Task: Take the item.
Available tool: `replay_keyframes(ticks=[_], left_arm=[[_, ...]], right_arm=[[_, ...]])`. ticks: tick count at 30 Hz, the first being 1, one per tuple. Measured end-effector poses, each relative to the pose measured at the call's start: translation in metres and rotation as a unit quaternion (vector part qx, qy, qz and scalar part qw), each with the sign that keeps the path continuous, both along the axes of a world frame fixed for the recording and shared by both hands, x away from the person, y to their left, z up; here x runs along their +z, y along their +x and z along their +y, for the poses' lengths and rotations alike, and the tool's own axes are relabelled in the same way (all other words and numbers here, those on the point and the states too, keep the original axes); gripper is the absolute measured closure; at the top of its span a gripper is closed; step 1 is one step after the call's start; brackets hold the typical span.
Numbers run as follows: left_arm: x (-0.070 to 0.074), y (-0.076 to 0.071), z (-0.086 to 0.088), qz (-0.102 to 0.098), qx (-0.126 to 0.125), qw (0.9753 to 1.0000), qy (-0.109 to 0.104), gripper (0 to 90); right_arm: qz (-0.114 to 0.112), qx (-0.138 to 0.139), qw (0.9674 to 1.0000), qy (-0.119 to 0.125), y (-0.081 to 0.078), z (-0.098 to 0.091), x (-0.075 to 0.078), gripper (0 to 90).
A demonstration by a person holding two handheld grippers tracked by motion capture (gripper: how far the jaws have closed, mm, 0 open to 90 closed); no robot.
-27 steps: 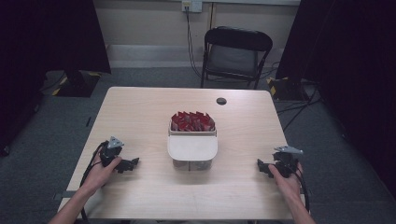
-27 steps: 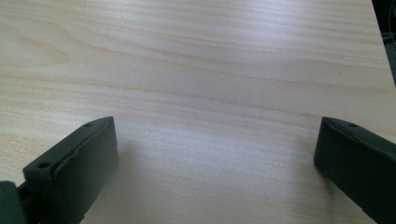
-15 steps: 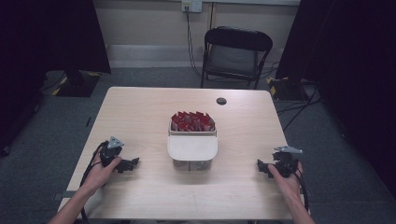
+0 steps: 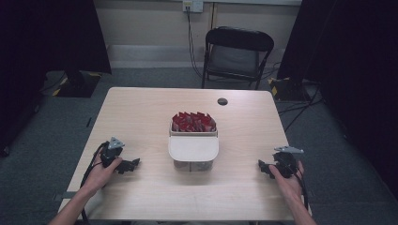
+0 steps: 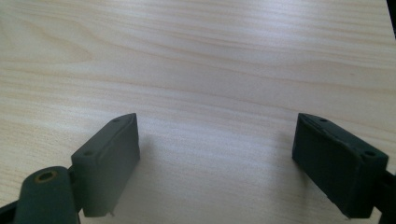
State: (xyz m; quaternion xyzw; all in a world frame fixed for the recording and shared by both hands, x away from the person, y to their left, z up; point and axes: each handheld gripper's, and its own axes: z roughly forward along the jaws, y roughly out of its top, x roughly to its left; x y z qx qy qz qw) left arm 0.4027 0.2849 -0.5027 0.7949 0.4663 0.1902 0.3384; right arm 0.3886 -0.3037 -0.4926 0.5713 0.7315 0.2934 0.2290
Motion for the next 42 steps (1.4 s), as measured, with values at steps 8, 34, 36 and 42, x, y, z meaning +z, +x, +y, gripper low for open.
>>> replay_keyframes(ticks=[8, 34, 36, 42], left_arm=[[0.0, 0.0, 0.0, 0.0, -0.001, 1.0, 0.0, 0.0], [0.0, 0.0, 0.0, 0.0, -0.001, 1.0, 0.0, 0.0], [0.0, 0.0, 0.0, 0.0, -0.001, 1.0, 0.0, 0.0], [0.0, 0.0, 0.0, 0.0, -0.001, 1.0, 0.0, 0.0]], right_arm=[[-0.013, 0.016, 0.9994, 0.028, -0.001, -0.002, 0.009, 18.6], [-0.086, 0.054, 0.9903, 0.094, -0.007, 0.001, 0.051, 31.8], [-0.087, 0.059, 0.9899, 0.095, -0.007, 0.003, 0.053, 32.4], [-0.095, 0.078, 0.9865, 0.107, -0.006, 0.008, 0.061, 33.0]])
